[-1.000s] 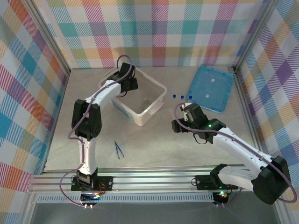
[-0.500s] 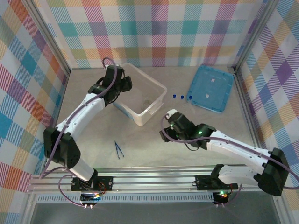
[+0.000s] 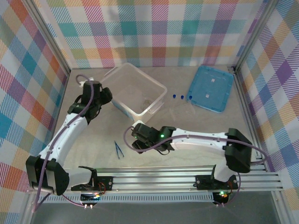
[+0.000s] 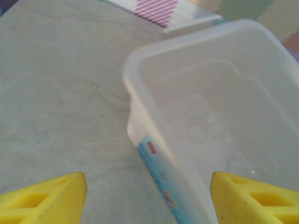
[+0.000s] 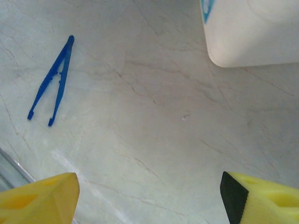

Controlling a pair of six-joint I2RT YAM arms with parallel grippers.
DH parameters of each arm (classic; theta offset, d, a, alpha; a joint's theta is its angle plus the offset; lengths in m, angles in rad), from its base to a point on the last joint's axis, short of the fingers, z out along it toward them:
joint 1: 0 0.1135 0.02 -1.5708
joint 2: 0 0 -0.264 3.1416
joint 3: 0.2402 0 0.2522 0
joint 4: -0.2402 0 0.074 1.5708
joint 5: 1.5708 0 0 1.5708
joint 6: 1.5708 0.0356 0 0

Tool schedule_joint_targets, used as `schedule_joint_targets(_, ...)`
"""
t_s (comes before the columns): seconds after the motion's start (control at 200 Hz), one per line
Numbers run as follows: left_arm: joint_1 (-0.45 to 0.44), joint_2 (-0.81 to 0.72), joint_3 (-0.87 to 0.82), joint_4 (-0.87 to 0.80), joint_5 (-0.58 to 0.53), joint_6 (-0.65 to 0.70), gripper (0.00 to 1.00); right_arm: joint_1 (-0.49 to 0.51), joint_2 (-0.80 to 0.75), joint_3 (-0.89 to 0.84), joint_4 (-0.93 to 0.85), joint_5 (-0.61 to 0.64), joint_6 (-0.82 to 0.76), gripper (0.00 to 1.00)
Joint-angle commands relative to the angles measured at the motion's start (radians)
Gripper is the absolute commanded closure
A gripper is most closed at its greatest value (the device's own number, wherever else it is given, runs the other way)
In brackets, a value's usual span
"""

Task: Organize the chemistry lab equipment

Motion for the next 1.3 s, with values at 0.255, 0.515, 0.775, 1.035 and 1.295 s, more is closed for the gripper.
schedule_joint_targets(0.255, 0.077, -0.043, -0.026, 0.001, 0.059, -0.051, 0.29, 0.016, 0.264, 0.306, -0.083, -0.063, 0.103, 0.18)
schedule_joint_targets(0.515, 0.090, 0.042, 0.035, -0.048, 0.164, -0.006, 0.28, 0.022, 0.371, 0.445, -0.140, -0.064, 0.121, 0.18)
schedule_joint_targets(0.775, 0.122, 0.090, 0.090, -0.094, 0.260, 0.013, 0.28, 0.022, 0.414, 0.455, -0.136, -0.075, 0.156, 0.17)
schedule_joint_targets(1.035, 0.193, 0.098, 0.053, -0.031, 0.393, -0.056, 0.28, 0.004, 0.464, 0.504, -0.172, -0.102, 0.176, 0.18)
schedule_joint_targets(1.295, 0.213, 0.107, 0.040, -0.013, 0.431, -0.078, 0.28, 0.005, 0.475, 0.521, -0.123, -0.221, 0.154, 0.18)
